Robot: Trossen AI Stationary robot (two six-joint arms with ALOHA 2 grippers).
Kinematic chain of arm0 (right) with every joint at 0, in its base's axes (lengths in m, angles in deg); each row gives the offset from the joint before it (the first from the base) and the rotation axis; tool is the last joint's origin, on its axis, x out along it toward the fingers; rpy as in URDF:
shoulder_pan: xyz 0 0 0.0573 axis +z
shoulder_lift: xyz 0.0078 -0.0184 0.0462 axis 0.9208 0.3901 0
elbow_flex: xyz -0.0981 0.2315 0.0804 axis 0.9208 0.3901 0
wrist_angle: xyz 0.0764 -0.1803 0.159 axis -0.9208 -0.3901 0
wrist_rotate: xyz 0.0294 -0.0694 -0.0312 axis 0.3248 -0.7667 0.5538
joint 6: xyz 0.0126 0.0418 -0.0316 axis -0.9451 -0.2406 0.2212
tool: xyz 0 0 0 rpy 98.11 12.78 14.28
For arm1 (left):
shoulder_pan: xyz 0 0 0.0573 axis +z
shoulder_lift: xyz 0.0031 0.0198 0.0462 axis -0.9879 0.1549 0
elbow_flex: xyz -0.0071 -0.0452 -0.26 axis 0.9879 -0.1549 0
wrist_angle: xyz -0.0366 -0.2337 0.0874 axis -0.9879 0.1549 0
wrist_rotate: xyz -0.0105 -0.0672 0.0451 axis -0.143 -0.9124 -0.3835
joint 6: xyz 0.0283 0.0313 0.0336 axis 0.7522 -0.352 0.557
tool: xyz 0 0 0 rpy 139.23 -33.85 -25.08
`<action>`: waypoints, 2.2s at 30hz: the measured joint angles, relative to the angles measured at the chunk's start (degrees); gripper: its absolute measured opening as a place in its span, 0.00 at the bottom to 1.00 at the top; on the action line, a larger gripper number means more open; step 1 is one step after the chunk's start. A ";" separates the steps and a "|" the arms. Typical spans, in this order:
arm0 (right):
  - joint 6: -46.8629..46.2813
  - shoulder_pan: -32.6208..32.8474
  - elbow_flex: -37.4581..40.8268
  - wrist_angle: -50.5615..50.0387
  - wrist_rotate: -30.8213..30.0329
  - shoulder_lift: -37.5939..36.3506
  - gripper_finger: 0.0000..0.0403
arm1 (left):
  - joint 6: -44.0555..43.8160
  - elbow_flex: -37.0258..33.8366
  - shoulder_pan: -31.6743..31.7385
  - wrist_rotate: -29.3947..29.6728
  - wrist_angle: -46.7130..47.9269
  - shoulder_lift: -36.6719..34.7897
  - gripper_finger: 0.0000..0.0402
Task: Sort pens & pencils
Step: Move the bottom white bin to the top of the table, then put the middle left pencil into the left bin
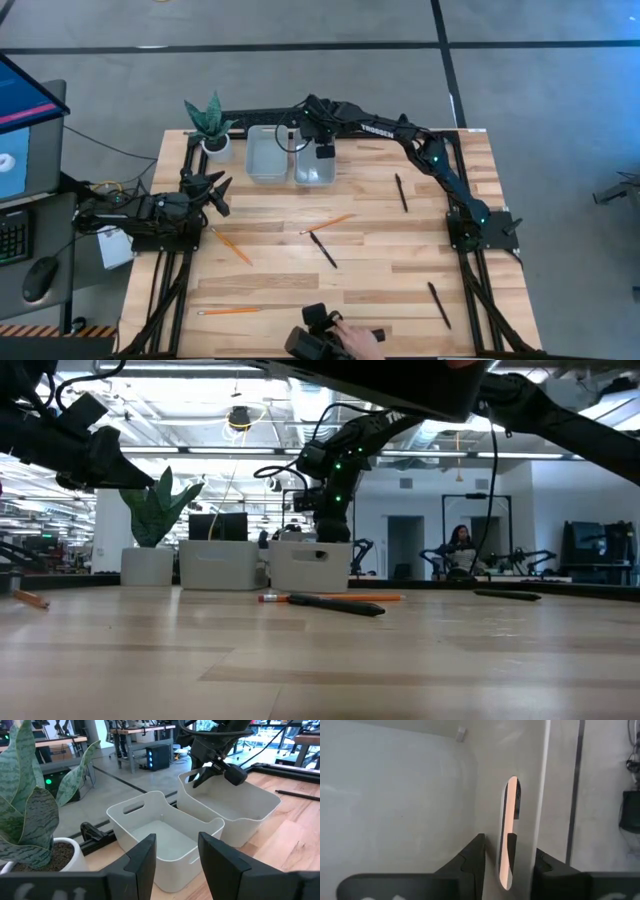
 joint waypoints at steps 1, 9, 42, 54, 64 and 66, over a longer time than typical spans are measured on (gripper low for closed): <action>0.29 0.20 0.00 0.10 -0.50 0.00 0.25 | 0.00 0.00 0.01 0.00 0.00 0.00 0.34; 1.75 0.99 0.00 0.29 -2.35 0.00 0.26 | 0.00 0.00 -0.01 -0.02 0.00 0.01 0.34; 1.58 0.99 0.00 0.30 -2.59 0.00 0.54 | -0.13 0.00 -0.01 -0.04 0.00 0.00 0.34; -2.41 0.69 0.00 -0.04 -2.59 0.00 0.55 | -0.33 0.00 0.01 -0.04 0.00 0.01 0.34; -9.75 -0.80 -0.02 -2.31 -2.72 -0.05 0.54 | -0.54 0.00 0.00 -0.27 0.00 0.01 0.34; -10.51 -0.85 -0.02 -2.70 -2.70 -0.05 0.54 | -0.55 0.01 0.00 -0.28 0.00 0.00 0.34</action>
